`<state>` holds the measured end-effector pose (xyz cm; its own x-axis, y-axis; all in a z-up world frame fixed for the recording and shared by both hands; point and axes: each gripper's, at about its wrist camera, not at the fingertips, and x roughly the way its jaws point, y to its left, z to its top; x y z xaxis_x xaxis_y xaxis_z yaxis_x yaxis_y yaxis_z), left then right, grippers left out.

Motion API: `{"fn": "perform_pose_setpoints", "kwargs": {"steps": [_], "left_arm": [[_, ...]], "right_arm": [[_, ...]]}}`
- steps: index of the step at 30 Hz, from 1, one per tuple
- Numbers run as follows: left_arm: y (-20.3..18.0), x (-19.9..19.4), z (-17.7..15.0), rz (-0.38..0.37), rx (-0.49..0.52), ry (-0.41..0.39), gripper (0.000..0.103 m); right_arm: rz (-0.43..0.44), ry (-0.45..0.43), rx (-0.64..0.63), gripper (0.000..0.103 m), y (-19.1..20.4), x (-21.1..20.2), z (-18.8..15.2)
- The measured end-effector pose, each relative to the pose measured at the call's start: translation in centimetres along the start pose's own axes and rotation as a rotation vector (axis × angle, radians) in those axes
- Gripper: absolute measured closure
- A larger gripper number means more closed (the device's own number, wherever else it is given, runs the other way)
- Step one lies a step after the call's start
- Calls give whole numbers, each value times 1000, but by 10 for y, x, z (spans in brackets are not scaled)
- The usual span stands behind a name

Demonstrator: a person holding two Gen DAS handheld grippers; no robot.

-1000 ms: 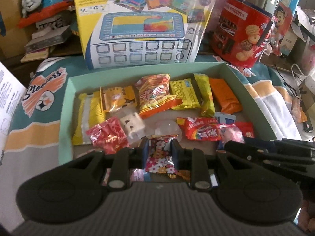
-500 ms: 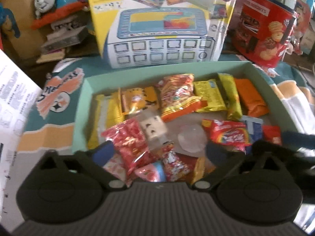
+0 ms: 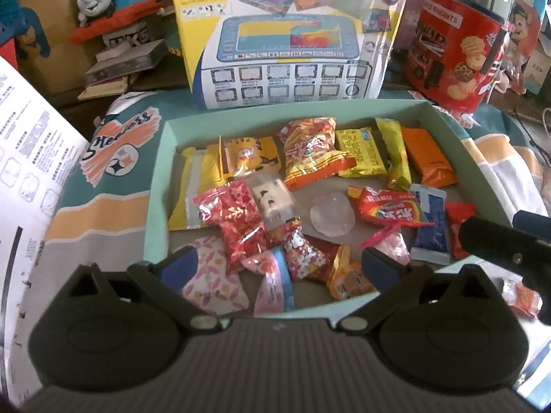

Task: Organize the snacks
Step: 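Grasp the orange chip bag with the right tool while the left tool moves toward the purple bag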

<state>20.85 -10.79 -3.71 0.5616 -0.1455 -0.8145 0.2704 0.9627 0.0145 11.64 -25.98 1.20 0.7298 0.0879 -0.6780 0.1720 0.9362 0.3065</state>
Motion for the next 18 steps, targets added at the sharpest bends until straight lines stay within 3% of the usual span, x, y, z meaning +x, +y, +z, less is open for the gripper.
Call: {"fn": "perform_pose_setpoints", "kwargs": {"steps": [11, 18], "left_arm": [[-8, -41, -26, -11, 4, -19, 0], [-25, -42, -54, -30, 16, 36, 0]], "right_arm": [[-17, -24, 13, 0, -10, -49, -23], [-51, 9, 58, 0, -40, -67, -58]]}}
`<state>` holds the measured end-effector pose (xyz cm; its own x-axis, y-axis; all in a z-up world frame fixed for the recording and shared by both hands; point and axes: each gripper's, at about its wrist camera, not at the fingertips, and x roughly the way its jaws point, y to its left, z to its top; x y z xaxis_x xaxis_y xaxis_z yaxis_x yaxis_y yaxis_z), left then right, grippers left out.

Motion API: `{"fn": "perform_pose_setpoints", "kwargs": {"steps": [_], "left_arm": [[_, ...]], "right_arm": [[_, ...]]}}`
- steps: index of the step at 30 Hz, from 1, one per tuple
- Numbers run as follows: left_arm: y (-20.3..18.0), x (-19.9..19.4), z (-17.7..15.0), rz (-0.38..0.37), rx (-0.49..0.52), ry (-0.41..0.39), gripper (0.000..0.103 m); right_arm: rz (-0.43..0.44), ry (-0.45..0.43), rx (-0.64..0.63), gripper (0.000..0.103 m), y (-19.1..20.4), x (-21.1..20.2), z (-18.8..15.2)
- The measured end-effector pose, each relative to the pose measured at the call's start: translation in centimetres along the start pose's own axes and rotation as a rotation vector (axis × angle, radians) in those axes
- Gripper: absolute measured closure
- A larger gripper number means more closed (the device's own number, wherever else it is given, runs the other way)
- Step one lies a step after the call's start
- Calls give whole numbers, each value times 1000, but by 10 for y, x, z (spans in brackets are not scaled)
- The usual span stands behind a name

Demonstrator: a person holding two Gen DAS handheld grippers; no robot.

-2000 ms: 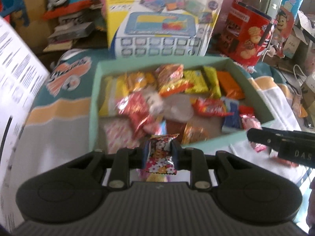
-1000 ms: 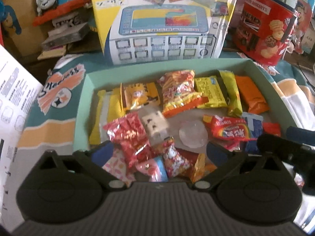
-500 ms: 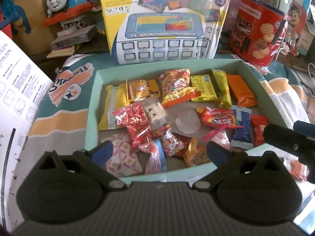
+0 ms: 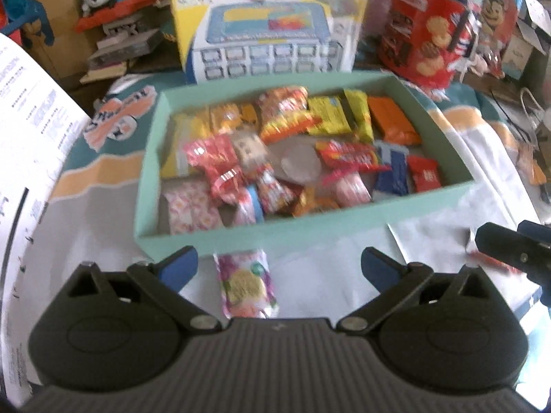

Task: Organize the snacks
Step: 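Grasp the orange chip bag with the right tool while the left tool moves toward the purple bag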

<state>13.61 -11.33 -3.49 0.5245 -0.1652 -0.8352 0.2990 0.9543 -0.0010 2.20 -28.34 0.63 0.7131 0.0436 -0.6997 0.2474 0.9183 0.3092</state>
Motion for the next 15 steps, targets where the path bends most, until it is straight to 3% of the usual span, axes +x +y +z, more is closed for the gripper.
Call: {"fn": "perform_pose_setpoints", "kwargs": {"steps": [8, 15], "left_arm": [[-47, 22, -17, -35, 72, 62, 0], [-82, 44, -27, -56, 139, 103, 0]], "right_arm": [[-55, 41, 62, 0, -56, -7, -23], [-94, 35, 92, 0, -102, -4, -19]]}}
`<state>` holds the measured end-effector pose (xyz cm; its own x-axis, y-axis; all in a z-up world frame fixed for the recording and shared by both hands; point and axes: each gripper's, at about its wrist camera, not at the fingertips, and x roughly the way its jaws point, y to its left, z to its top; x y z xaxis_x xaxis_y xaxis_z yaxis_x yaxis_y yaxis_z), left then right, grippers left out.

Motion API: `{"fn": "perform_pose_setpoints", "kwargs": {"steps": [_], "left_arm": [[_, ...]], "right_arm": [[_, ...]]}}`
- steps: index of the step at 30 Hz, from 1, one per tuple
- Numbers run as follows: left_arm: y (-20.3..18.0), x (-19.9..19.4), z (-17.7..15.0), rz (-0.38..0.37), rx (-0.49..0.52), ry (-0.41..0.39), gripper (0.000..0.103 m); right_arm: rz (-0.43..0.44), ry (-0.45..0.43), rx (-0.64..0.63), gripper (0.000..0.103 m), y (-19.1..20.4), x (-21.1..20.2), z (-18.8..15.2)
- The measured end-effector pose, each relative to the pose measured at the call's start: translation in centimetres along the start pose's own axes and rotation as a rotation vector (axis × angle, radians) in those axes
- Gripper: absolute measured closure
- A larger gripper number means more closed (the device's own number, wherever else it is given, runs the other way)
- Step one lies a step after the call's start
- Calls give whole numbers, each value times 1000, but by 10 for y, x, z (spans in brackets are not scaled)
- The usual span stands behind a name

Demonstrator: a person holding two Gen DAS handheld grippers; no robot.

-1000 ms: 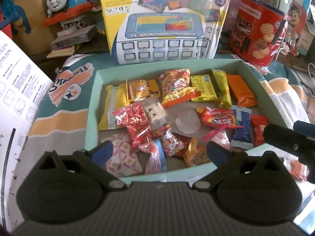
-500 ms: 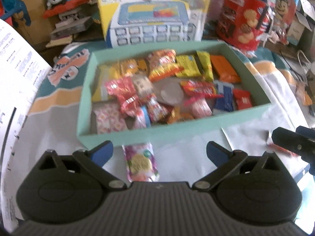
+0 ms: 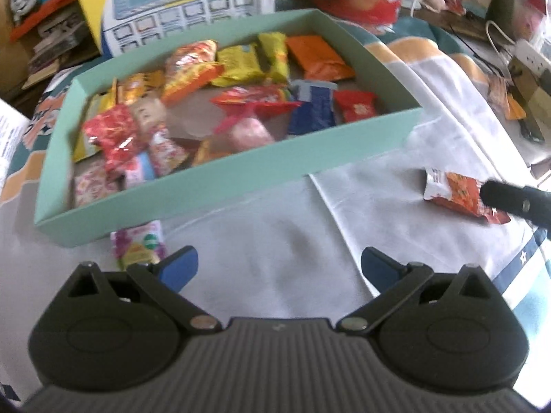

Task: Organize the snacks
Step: 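Grasp the orange chip bag with the right tool while the left tool moves toward the purple bag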

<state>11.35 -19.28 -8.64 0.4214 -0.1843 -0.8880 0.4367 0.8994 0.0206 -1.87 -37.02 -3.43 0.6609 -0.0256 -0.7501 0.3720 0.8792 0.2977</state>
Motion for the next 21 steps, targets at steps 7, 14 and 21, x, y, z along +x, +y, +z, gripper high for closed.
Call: {"fn": "perform_pose_setpoints", "kwargs": {"steps": [7, 14, 21], "left_arm": [[6, 18, 2, 0, -17, 38, 0], [29, 22, -1, 5, -65, 50, 0], [47, 26, -7, -14, -112, 55, 0]], "right_arm": [[5, 33, -44, 10, -17, 35, 21], [-5, 149, -83, 20, -8, 62, 12], [-69, 133, -249, 54, 34, 53, -20]]}}
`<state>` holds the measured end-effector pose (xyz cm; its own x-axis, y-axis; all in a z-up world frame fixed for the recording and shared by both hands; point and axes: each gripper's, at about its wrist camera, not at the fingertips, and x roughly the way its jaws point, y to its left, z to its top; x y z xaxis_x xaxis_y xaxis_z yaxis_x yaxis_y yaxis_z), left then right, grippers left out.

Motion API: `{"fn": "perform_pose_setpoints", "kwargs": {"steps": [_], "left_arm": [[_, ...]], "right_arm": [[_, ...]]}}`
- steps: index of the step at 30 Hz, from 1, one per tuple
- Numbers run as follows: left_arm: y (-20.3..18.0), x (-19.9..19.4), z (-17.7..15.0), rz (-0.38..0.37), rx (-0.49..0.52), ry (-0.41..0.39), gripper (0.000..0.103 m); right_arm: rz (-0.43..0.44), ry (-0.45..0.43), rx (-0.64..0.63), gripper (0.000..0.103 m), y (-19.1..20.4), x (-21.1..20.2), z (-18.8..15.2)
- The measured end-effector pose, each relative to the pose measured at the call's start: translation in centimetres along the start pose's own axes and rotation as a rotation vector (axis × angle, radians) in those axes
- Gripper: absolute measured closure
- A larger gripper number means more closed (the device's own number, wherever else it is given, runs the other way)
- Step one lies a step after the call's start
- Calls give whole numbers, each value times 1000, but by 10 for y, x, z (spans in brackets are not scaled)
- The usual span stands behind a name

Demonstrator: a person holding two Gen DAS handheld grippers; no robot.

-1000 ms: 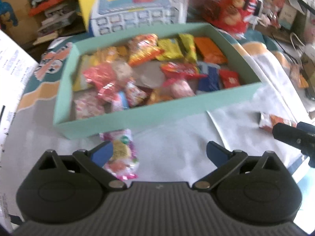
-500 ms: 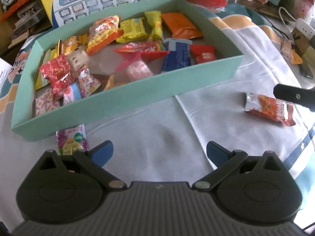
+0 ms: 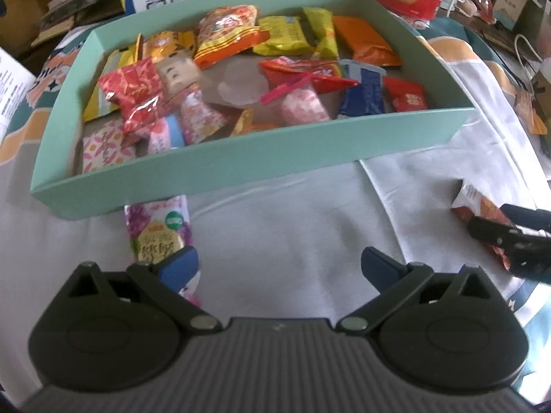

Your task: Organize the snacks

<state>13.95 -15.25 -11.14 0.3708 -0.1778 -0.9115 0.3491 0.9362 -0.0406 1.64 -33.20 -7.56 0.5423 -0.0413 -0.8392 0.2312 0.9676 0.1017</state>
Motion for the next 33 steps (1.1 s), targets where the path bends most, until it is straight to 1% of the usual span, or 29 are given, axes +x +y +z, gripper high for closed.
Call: {"fn": "perform_pose_setpoints", "kwargs": {"steps": [1, 3, 5, 12, 16, 19, 22, 25, 28, 33], "left_arm": [[2, 0, 0, -2, -5, 0, 0], [7, -3, -1, -4, -12, -6, 0], [11, -6, -2, -7, -18, -14, 0], [24, -13, -5, -13, -39, -29, 0], [40, -27, -10, -6, -50, -52, 0], [58, -35, -19, 11, -60, -70, 0], [77, -31, -28, 42, -89, -42, 0], [90, -26, -34, 53, -129, -17, 0], [93, -20, -36, 53, -139, -2, 0], [85, -11, -22, 45, -144, -15, 0]], "right_arm": [[-15, -8, -18, 57, 5, 0, -2], [-24, -8, -21, 67, 13, -1, -2], [-12, -1, -7, 71, 19, -1, -1], [39, 8, -14, 71, 58, 4, -1], [72, 9, -11, 71, 75, 10, 2], [103, 18, 11, 71, 79, 12, 5], [114, 15, 24, 71, 84, 16, 5], [137, 13, 38, 71, 85, 17, 6], [145, 13, 38, 71, 84, 18, 6], [160, 17, 35, 62, 76, 11, -1]]}}
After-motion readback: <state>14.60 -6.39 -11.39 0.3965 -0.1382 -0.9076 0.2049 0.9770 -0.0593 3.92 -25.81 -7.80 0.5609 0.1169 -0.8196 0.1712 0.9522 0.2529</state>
